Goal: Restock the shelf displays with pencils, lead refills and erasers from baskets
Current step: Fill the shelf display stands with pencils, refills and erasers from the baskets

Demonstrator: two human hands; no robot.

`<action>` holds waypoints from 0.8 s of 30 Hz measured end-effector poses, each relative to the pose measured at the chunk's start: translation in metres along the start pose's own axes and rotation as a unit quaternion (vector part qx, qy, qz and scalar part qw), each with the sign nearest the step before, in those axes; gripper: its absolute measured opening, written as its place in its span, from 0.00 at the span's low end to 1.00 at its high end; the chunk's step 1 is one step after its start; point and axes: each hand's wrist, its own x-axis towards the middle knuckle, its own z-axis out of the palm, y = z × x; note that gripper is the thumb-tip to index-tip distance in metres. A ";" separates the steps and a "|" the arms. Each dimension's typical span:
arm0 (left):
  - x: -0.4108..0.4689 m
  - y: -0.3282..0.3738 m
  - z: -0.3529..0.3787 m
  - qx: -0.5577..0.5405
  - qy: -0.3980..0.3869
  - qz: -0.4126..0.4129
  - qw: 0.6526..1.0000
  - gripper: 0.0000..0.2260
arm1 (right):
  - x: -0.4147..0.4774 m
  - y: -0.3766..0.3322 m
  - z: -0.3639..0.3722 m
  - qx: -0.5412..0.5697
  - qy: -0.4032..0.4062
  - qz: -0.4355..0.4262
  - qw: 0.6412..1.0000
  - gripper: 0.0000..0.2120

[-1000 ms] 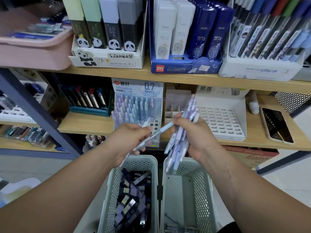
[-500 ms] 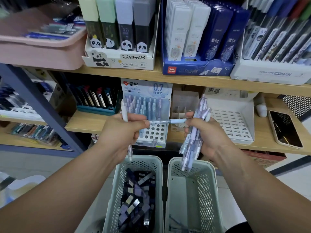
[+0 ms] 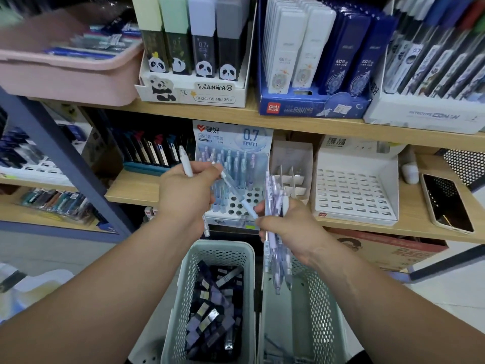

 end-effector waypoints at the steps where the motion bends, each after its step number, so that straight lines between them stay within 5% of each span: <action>1: 0.000 0.000 0.003 0.010 -0.003 0.026 1.000 0.04 | 0.001 0.001 0.002 -0.005 0.005 -0.002 1.000 0.10; 8: 0.014 0.000 0.008 0.204 -0.036 0.218 0.954 0.05 | 0.012 0.002 -0.004 0.029 0.112 -0.012 0.993 0.11; 19: 0.023 -0.009 0.017 0.337 -0.065 0.282 0.896 0.01 | 0.020 0.003 -0.016 0.029 0.130 -0.003 0.991 0.11; 24: 0.028 -0.013 0.016 0.417 -0.058 0.347 0.838 0.04 | 0.022 0.005 -0.019 0.010 0.116 -0.006 0.993 0.10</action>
